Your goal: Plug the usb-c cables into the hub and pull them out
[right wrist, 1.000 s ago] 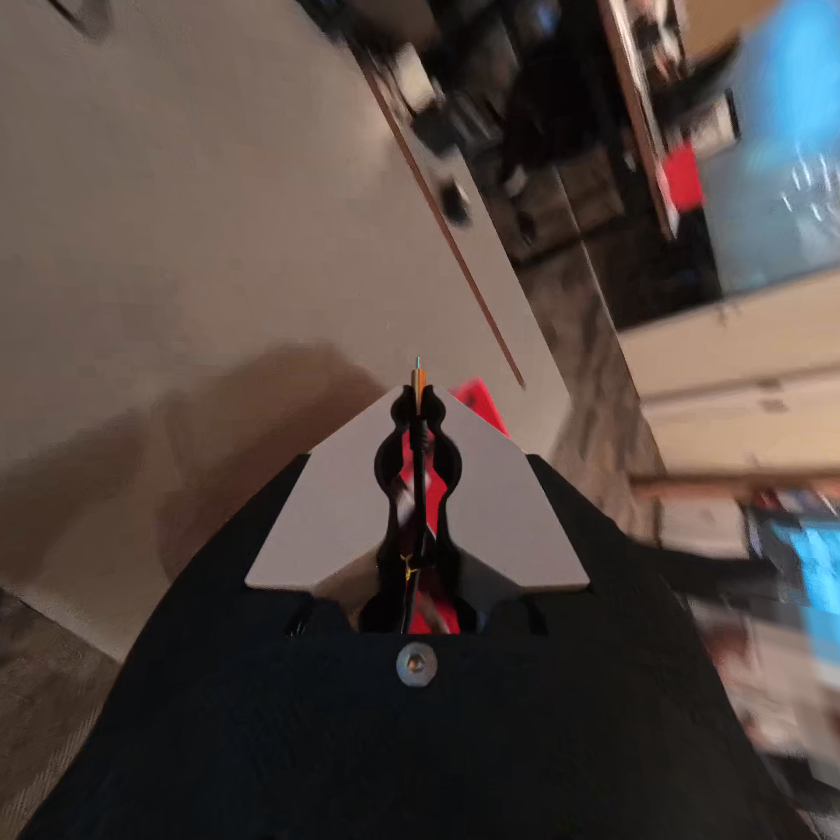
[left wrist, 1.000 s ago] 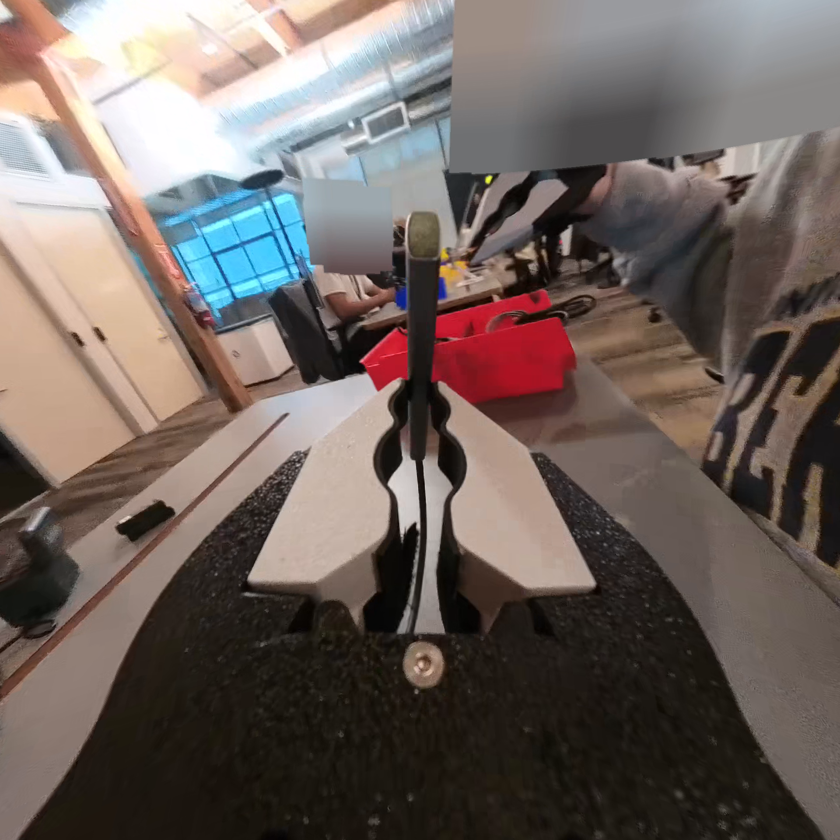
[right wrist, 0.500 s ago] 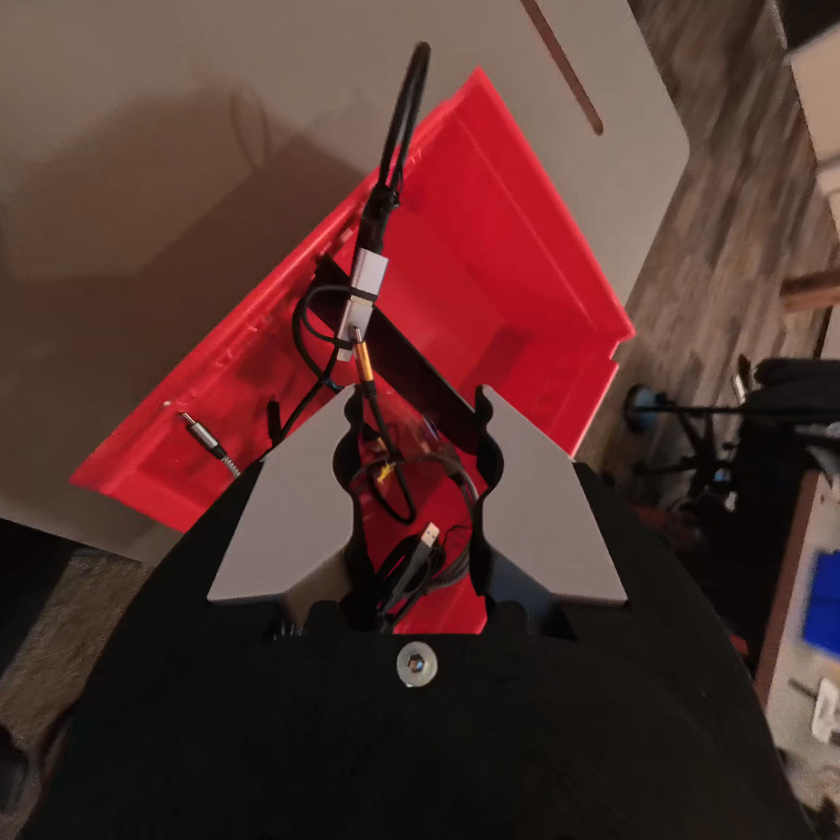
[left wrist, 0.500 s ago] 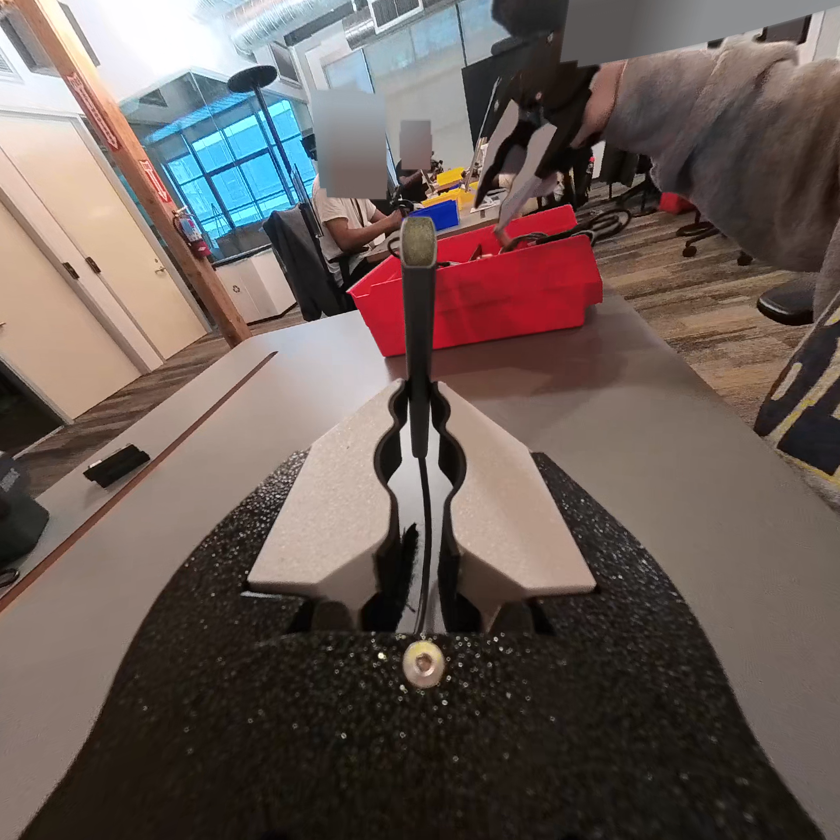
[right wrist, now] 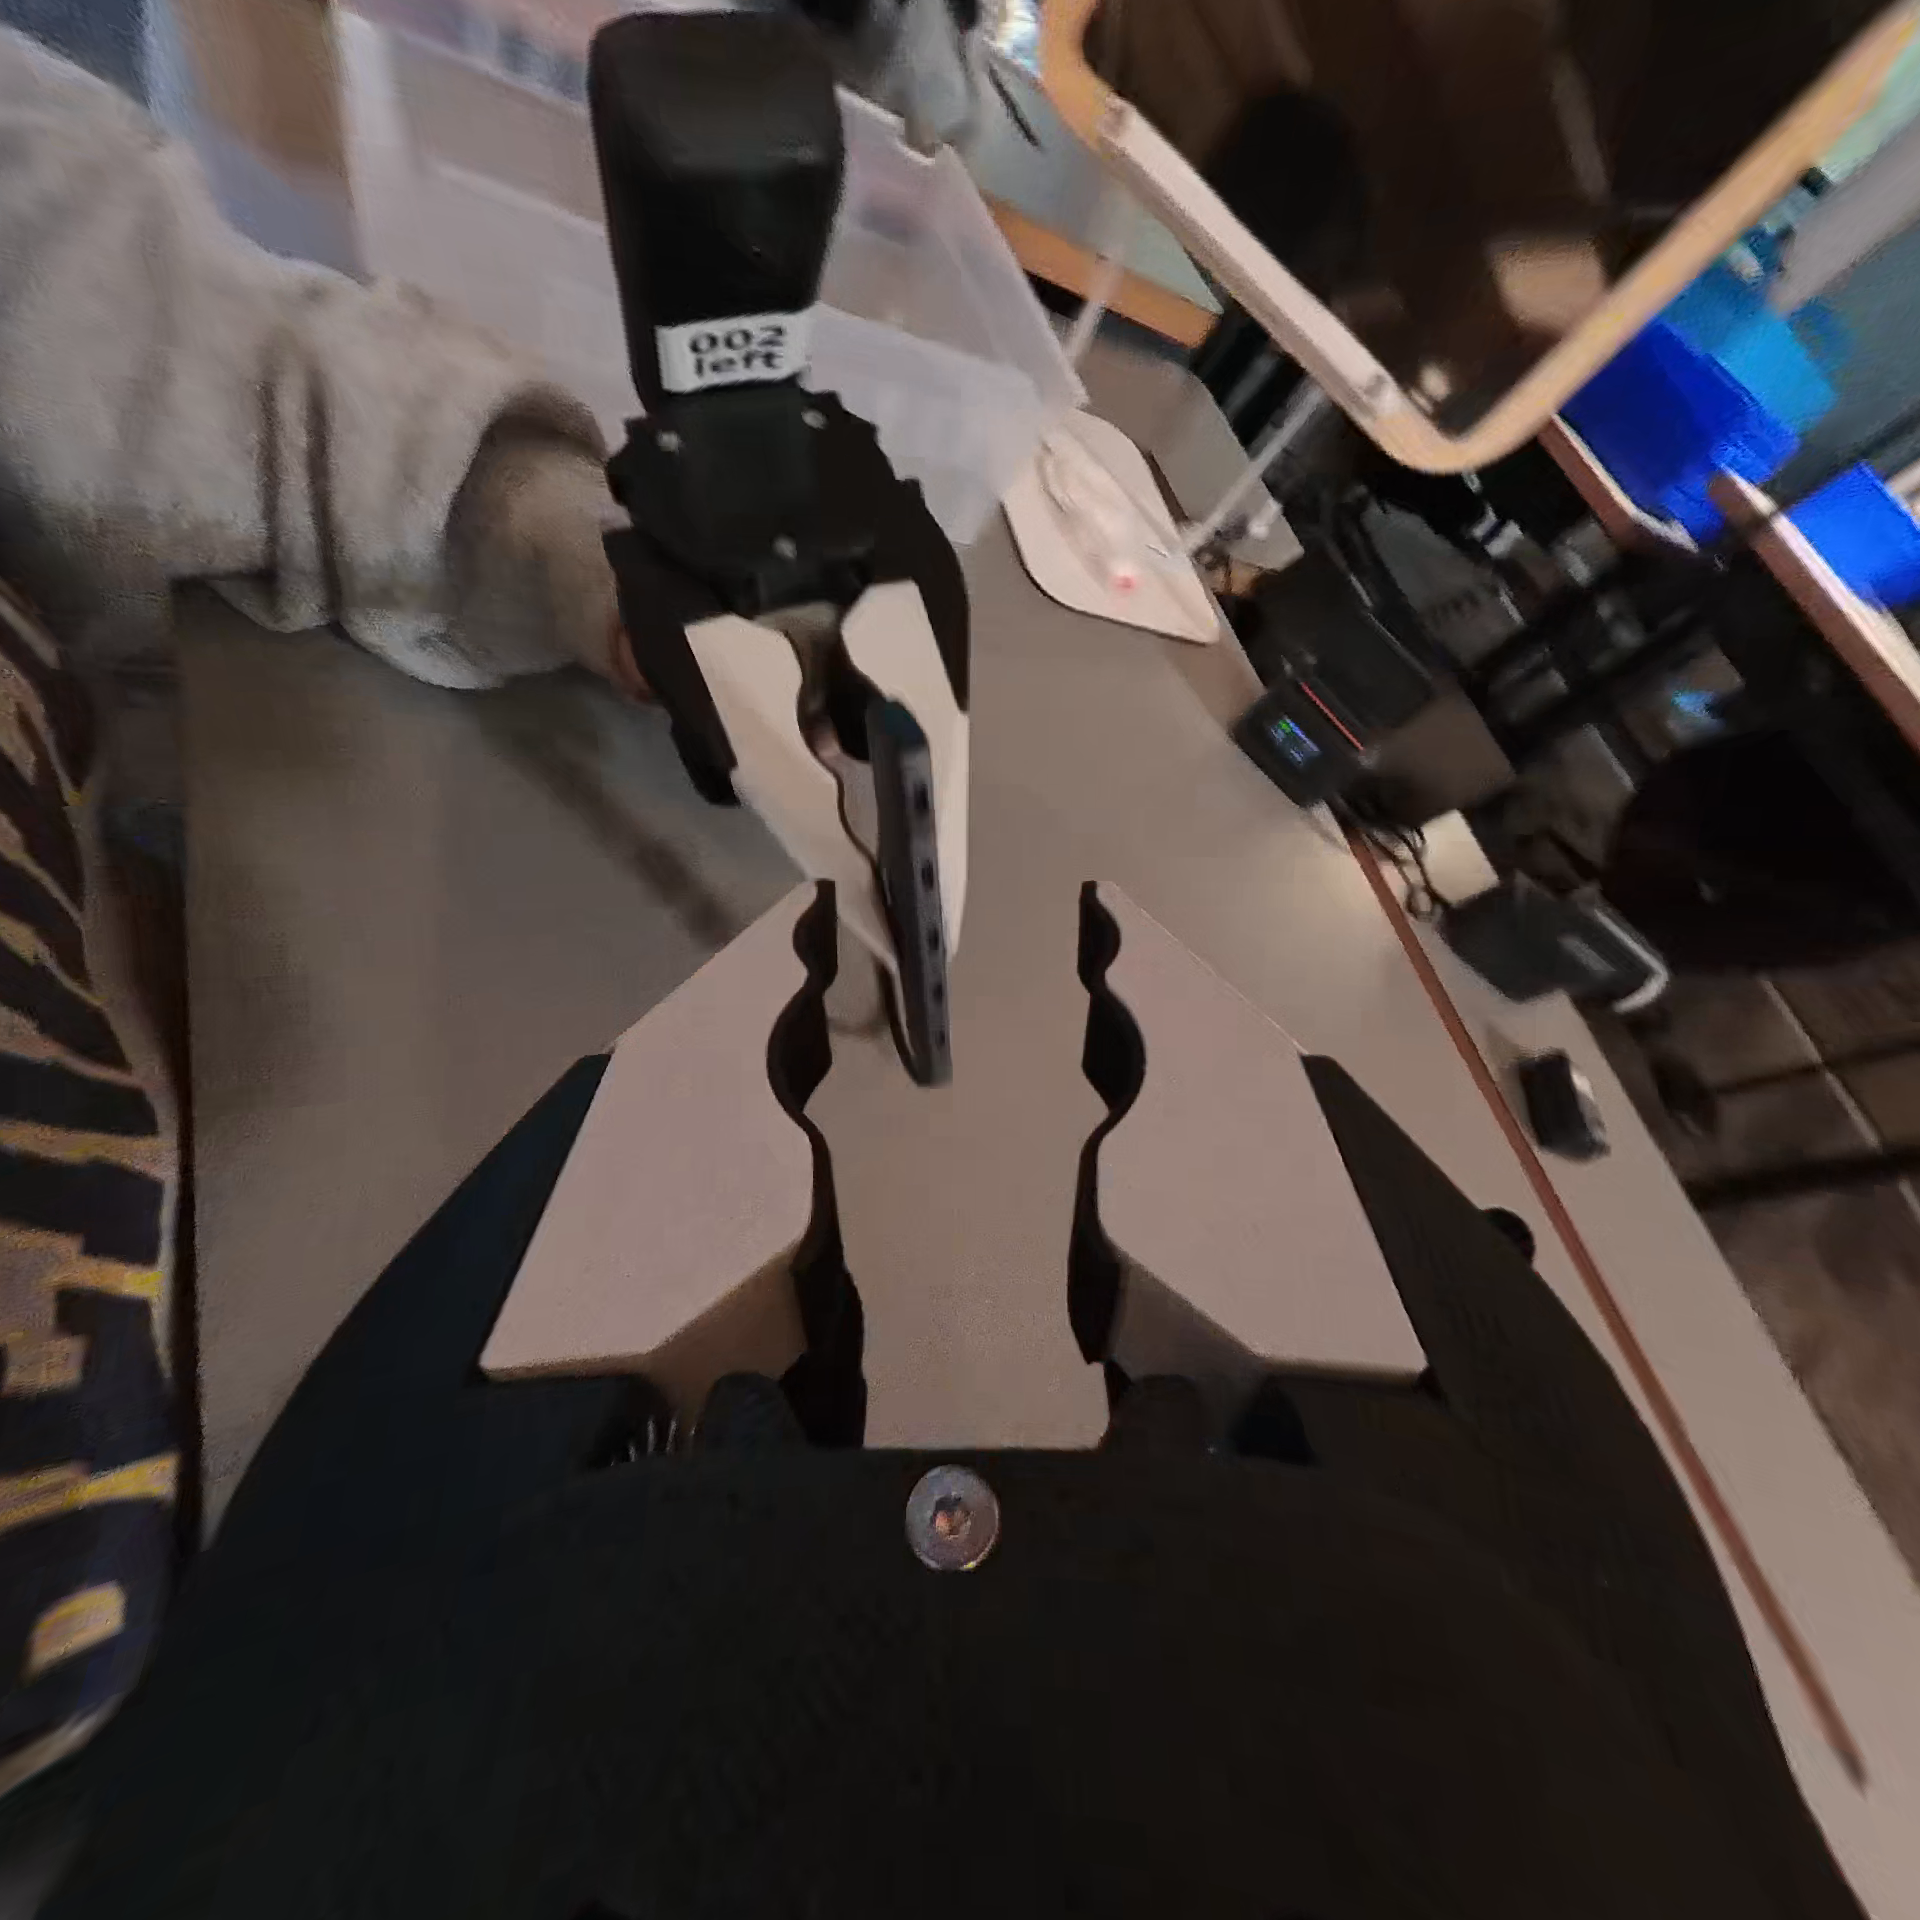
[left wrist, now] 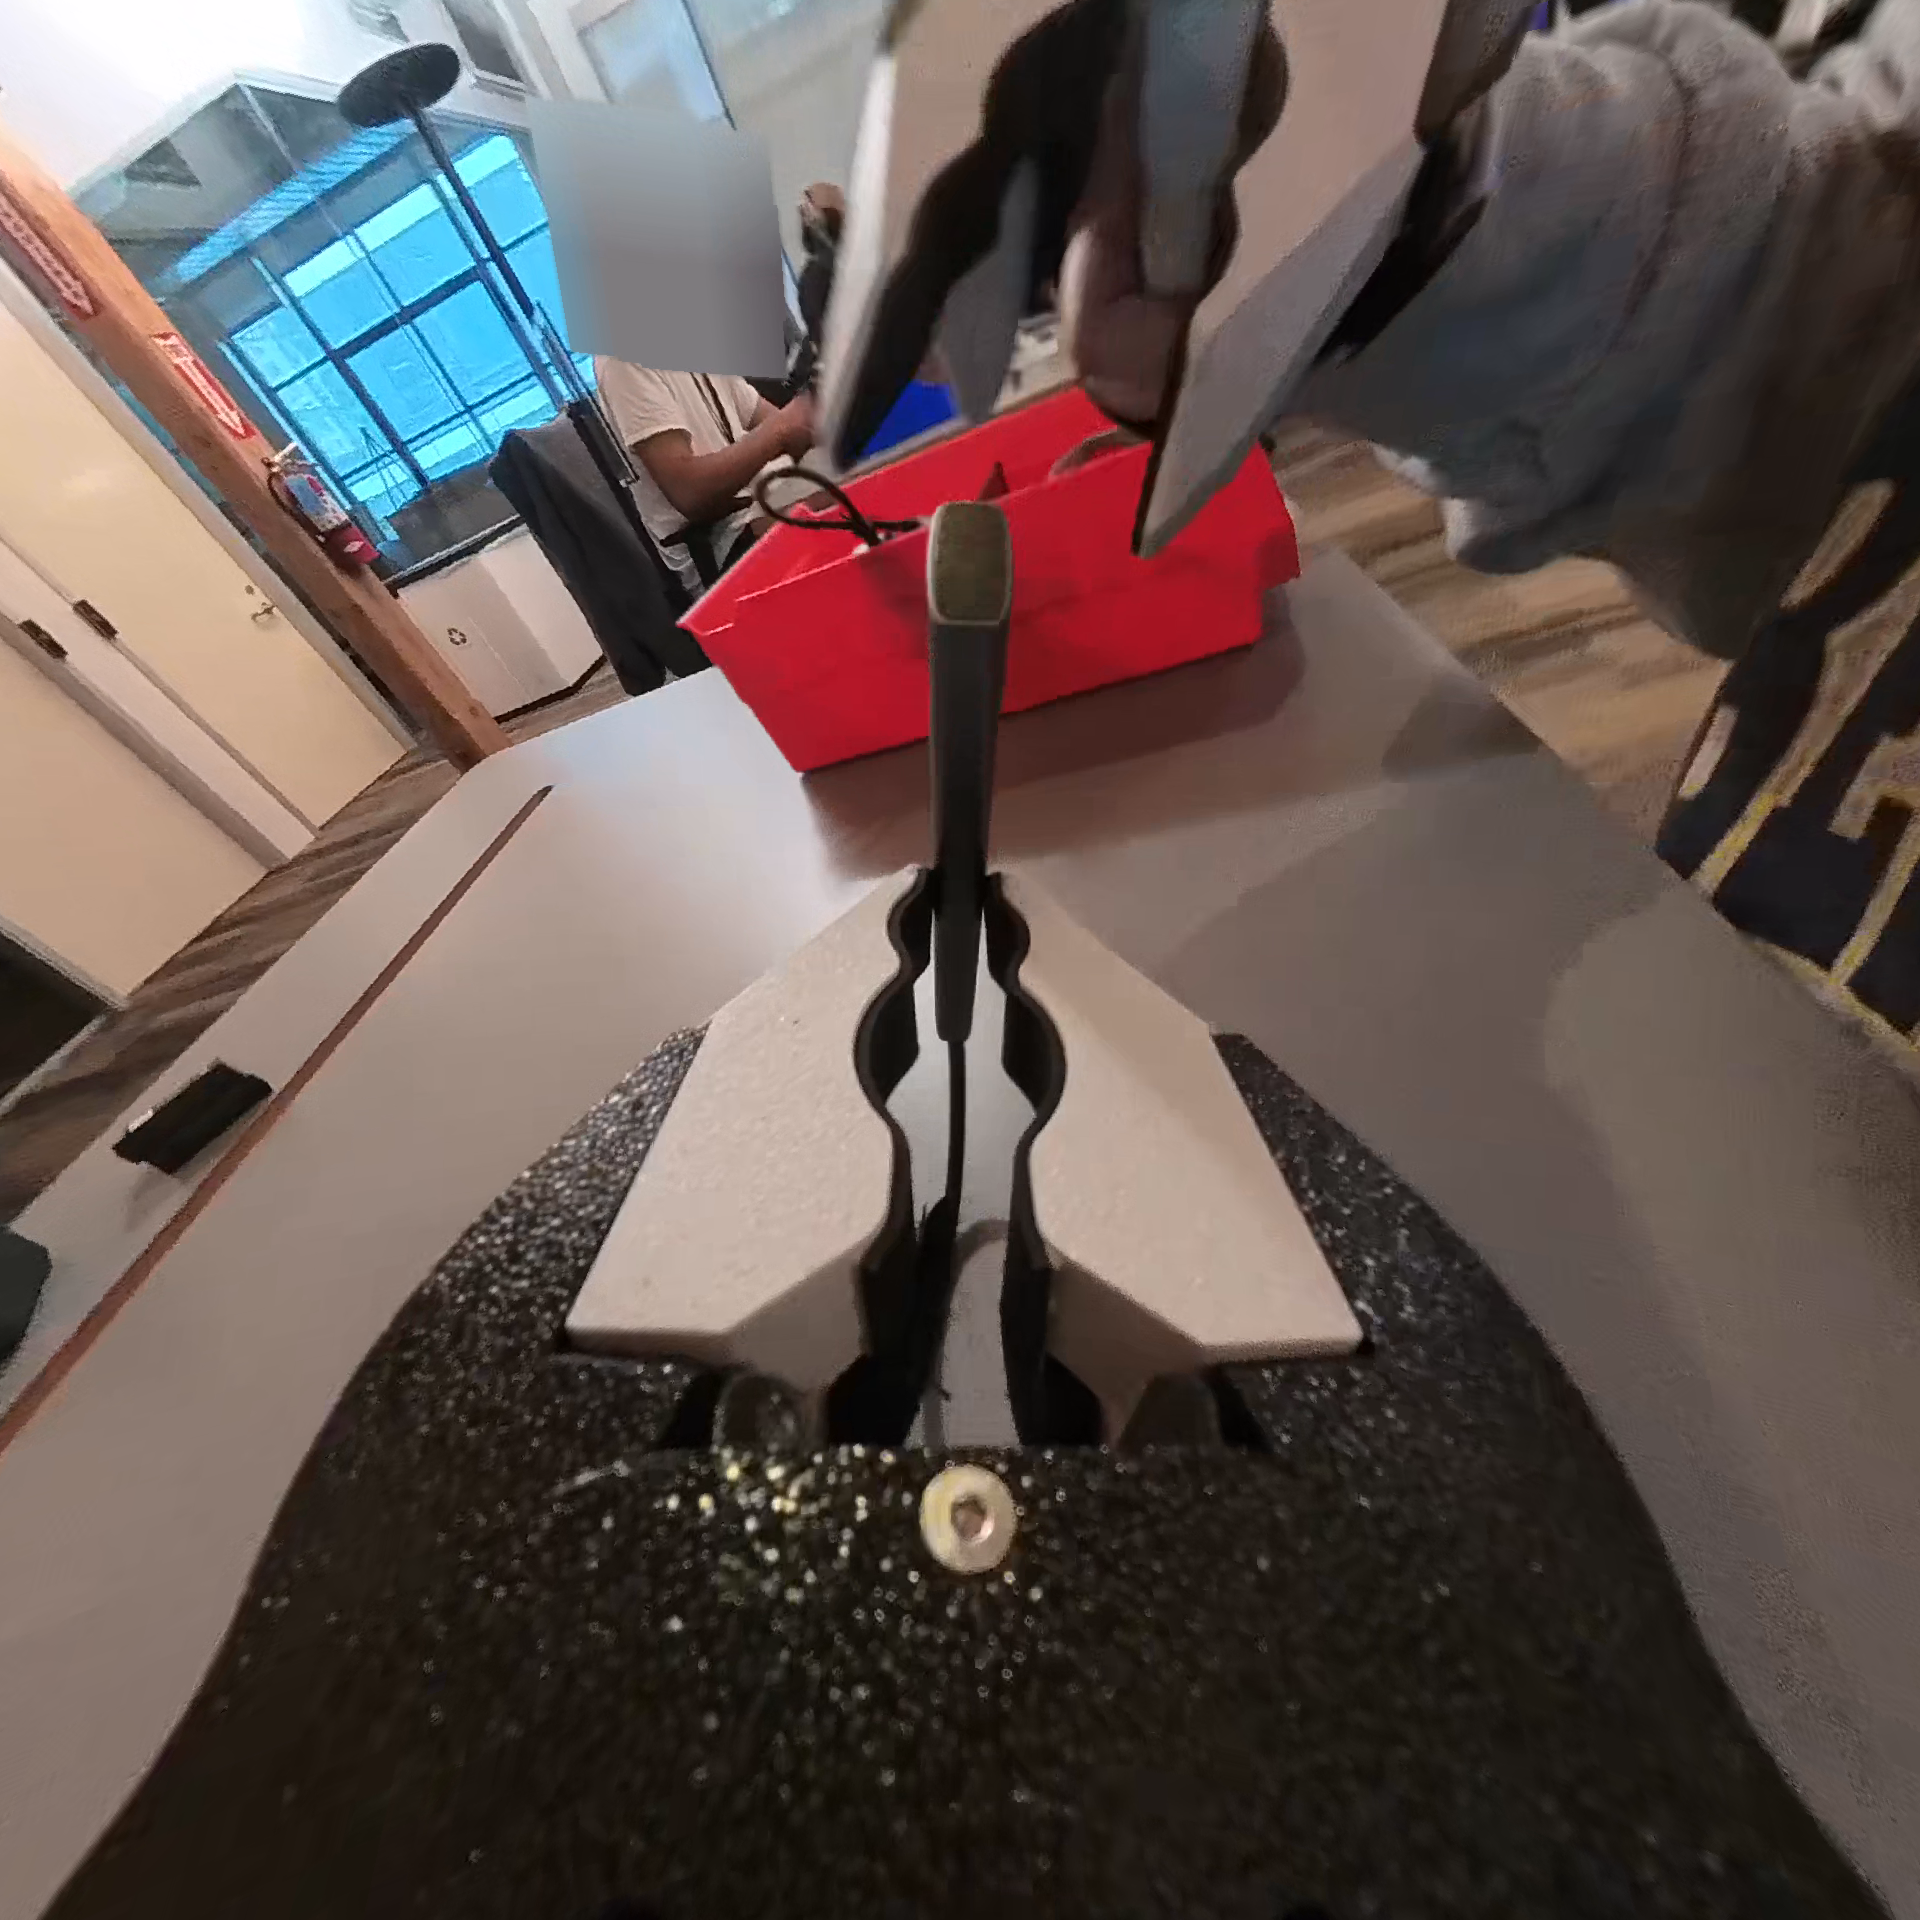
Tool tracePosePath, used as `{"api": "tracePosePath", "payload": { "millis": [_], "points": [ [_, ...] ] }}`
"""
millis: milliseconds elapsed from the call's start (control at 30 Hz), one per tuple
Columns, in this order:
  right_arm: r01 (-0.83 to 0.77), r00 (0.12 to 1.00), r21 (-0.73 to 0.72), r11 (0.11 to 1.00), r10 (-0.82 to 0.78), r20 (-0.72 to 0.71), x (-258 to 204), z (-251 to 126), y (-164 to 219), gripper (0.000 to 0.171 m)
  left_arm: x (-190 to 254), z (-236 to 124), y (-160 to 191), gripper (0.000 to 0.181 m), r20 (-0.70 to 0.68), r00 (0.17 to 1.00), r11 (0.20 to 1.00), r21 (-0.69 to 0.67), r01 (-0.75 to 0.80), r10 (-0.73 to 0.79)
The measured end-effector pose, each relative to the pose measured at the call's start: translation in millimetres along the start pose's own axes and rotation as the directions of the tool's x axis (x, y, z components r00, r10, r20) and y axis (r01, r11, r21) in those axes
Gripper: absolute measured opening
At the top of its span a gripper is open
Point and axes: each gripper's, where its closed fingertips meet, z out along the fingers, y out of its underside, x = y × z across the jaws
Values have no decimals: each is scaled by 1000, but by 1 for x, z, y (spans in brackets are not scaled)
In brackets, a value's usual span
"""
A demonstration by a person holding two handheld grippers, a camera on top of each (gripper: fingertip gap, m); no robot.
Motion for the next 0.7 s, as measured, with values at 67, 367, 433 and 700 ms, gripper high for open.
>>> {"api": "tracePosePath", "payload": {
  "millis": [67, 367, 433, 700],
  "points": [
    [56, 997, -21, 998, -55, 47, -10, 20, 0, 39, 9, 2, 1, 7, -26, 998, 998, -23, -64, 63],
    [148, 989, -94, 984, -148, 5, 3, 7, 14, 8, 25, 2, -12, 36, -82, 989, 991, 61, -117, 122],
    [124, 977, -100, 987, -139, -163, 42, -29, 13, 8, 27, -2, -18, 42, -80, 986, 987, 89, -136, 143],
    [-91, 763, -304, 948, -130, -634, 168, -186, 70, 8, 7, -5, -17, 40, 29, 992, 988, 87, -126, 124]
  ]
}}
